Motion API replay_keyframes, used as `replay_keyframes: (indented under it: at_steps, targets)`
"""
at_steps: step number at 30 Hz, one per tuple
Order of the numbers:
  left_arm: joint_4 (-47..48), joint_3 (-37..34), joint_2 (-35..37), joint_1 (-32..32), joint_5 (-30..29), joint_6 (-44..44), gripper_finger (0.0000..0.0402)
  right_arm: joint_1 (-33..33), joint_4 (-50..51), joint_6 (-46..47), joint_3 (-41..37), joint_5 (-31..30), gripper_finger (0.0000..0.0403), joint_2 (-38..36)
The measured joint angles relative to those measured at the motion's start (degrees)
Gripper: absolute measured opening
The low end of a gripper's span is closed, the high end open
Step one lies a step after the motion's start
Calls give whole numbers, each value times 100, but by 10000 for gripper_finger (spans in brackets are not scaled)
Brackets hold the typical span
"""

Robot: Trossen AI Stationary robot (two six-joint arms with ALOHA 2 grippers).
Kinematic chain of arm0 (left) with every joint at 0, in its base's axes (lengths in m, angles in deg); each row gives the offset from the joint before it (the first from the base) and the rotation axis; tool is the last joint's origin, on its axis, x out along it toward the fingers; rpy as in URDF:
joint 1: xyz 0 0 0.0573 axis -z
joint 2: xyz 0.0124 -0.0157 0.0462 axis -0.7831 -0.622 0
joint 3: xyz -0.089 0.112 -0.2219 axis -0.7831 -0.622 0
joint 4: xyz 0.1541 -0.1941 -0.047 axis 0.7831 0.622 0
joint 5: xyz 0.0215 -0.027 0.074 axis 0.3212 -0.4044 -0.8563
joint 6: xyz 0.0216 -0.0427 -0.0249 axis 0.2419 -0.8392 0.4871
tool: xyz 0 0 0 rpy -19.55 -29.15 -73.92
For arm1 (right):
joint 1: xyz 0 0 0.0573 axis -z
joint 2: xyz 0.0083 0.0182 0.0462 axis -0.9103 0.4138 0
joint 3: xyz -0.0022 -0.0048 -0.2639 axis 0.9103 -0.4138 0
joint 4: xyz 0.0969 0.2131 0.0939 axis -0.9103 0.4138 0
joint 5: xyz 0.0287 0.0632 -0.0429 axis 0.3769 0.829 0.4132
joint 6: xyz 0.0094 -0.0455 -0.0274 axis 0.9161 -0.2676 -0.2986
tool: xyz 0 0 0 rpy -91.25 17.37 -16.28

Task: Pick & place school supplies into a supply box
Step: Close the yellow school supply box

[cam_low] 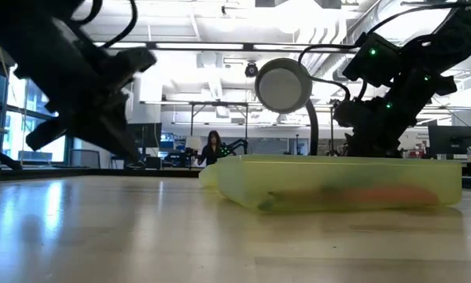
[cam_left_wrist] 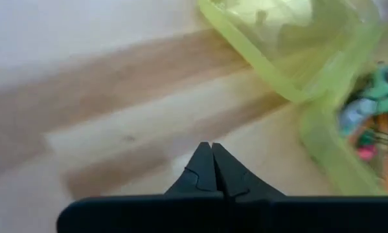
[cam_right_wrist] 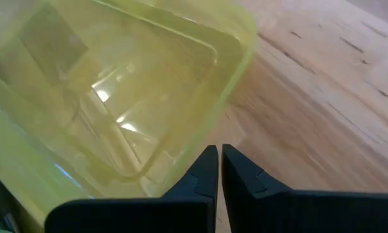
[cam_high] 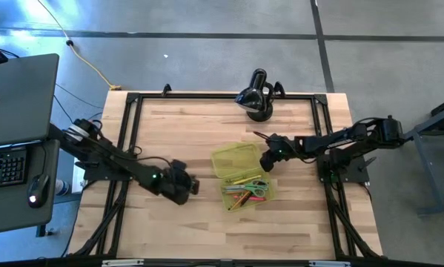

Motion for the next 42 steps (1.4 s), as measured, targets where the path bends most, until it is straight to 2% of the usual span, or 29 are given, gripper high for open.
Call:
replay_keyframes:
  at_steps: [3, 8, 11, 19, 24, 28, 34, 42]
  targets:
    - [-394, -144, -154, -78, -146, 264, 16, 0, -27, -143, 0, -7, 0, 0]
    - [-587, -187, -309, -523, 72, 222, 64, 0, -23, -111, 0, -141, 0, 0]
    - [-892, -187, -395, -845, 215, 267, 76, 0, -7, -111, 2, -178, 0, 0]
    - [-1571, -164, -815, -1667, 877, 582, 43, 0, -90, -111, 2, -393, 0, -2]
    - [-2280, -146, -1104, -1974, 888, 1019, 18, 2, -190, -111, 2, -570, 0, -4]
    - [-2746, -144, -1238, -2155, 943, 1393, 20, 0, -408, -176, 2, -449, 0, -4]
    - [-2775, -14, -1253, -2313, 967, 1920, 37, 4, -571, -290, 0, -475, 0, -4]
    - [-2912, 16, -1253, -2365, 911, 2257, 13, 1, -646, -422, -1, -528, 0, -4]
